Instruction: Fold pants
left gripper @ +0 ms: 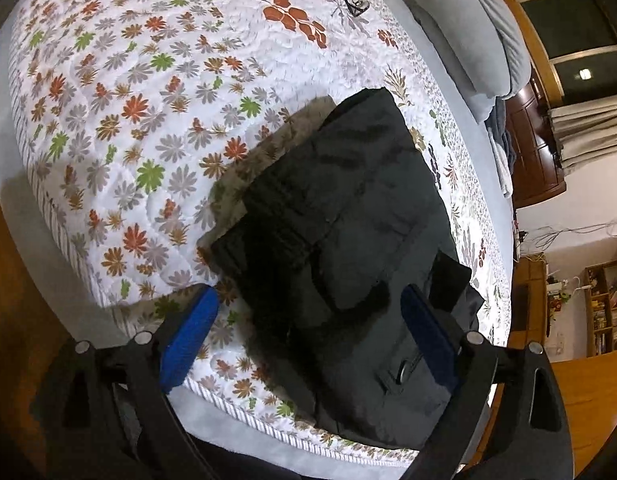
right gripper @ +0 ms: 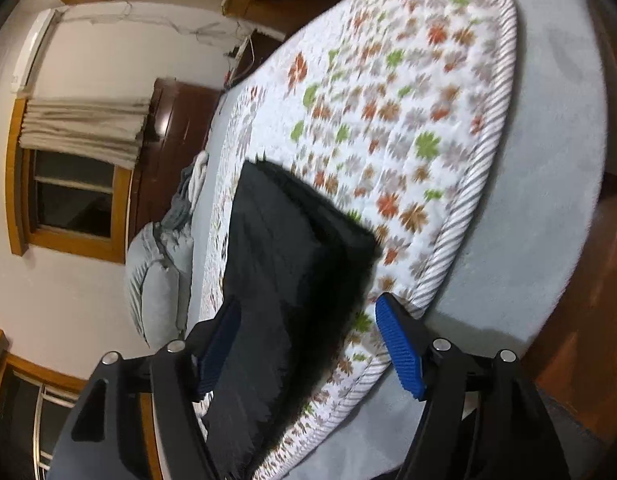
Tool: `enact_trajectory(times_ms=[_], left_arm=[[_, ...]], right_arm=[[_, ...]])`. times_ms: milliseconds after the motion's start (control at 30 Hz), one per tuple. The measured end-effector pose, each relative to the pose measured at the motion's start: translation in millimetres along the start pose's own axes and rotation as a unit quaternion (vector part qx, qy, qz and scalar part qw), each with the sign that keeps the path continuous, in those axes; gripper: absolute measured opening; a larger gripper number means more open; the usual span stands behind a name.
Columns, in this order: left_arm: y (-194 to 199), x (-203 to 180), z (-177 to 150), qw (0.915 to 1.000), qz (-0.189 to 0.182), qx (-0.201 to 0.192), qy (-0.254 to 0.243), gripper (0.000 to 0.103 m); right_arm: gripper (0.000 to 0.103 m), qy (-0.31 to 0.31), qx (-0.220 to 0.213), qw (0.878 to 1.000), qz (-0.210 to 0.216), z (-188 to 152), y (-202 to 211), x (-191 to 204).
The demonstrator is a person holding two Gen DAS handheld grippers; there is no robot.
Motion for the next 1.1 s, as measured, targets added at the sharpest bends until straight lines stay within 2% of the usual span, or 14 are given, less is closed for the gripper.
enact_trajectory(times_ms=[200, 433, 667, 833, 1100], left_arm=[[2, 1, -1, 1.0, -0.006, 0.002, 0.0, 0.093], [-2, 0, -2, 0.9998, 0.014, 0.003, -0.01, 0.094], [-5, 0, 0, 0.9998, 0.018, -0.006, -0.006, 0.094], [-7, -2, -1, 0.9993, 0.037, -0.008, -0.007, 0.094], [-10, -6, -1, 0.9983, 0.057, -0.011, -0.005, 0.094]], right_arm=[[0.075, -0.002, -0.001, 1.0, 0.017, 2, 5, 2], [0.075, 0.016, 0.007, 1.0, 0.021, 7, -10, 12], [0.075, 0.017, 0.009, 0.998, 0.055, 9, -19, 9], [0.075, 0.032, 0.004, 0.997, 0.075, 18, -22, 19], [0.073, 0.031, 0.005, 0.994, 0.107, 15, -30, 12]])
Point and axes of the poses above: each gripper's, at about its wrist camera, not at the fingertips, and y roughly against the way its jaws point, x to its left, z to its top, the point moved 9 cm from there along -y, roughly the way its jaws point, and after that the axes turned 12 degrees about x, right-handed, at the moved point
